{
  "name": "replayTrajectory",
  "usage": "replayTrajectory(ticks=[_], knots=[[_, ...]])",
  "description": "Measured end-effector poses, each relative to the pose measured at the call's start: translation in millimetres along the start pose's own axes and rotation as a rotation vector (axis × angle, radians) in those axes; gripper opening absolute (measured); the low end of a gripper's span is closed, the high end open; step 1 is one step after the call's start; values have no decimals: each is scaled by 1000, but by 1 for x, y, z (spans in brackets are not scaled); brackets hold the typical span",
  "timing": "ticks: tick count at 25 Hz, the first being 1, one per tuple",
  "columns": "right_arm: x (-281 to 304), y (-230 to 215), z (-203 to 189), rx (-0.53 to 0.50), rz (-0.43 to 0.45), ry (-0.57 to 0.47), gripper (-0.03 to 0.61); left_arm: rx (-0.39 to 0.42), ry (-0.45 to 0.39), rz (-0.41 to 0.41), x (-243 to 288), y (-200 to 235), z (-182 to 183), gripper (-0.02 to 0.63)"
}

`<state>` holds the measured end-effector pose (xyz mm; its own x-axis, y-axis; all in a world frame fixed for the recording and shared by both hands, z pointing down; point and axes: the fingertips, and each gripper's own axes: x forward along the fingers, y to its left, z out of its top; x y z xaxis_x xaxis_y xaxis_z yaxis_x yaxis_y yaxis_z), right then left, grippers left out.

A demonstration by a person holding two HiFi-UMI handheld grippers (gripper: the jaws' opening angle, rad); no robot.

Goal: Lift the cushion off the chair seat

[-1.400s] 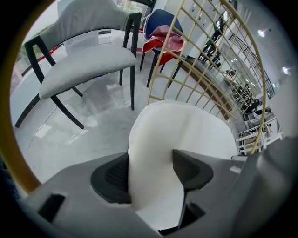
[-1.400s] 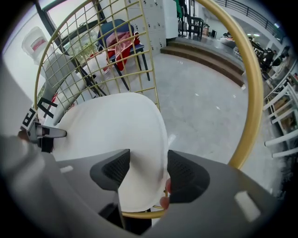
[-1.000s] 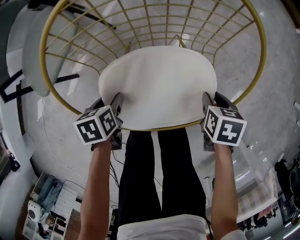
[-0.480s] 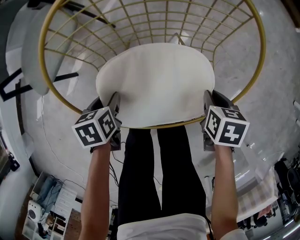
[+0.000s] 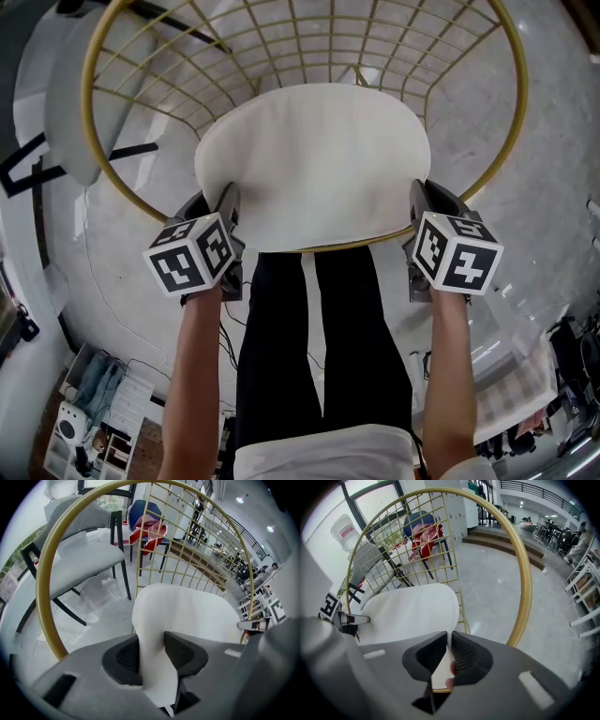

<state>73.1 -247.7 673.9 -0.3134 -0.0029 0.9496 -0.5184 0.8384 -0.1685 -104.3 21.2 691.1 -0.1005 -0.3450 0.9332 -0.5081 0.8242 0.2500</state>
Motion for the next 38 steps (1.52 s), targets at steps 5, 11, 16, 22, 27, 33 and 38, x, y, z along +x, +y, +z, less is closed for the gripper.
replayTrajectory(ticks=[5,11,16,22,27,33,38], knots=[[-6,2,-4,4,6,-4,38,7,-1,-6,-6,-3,-3,135],[-14,3,-3,3,13,-18,37,13,-15,-14,-15,-5,-2,130],[-24,5,-5,-1,13,-31,37,10,-24,-23,-24,-7,-4,129],[-38,9,-10,1,13,-46,35,10,-38,-28,-39,-9,-9,129],[-52,12,-12,0,18,-62,35,9,-56,-35,-54,-12,-9,124],[-63,12,-13,5,16,-83,35,14,-74,-49,-64,-16,-8,123],[-72,14,-12,3,16,-91,35,8,-77,-55,-71,-18,-10,123]])
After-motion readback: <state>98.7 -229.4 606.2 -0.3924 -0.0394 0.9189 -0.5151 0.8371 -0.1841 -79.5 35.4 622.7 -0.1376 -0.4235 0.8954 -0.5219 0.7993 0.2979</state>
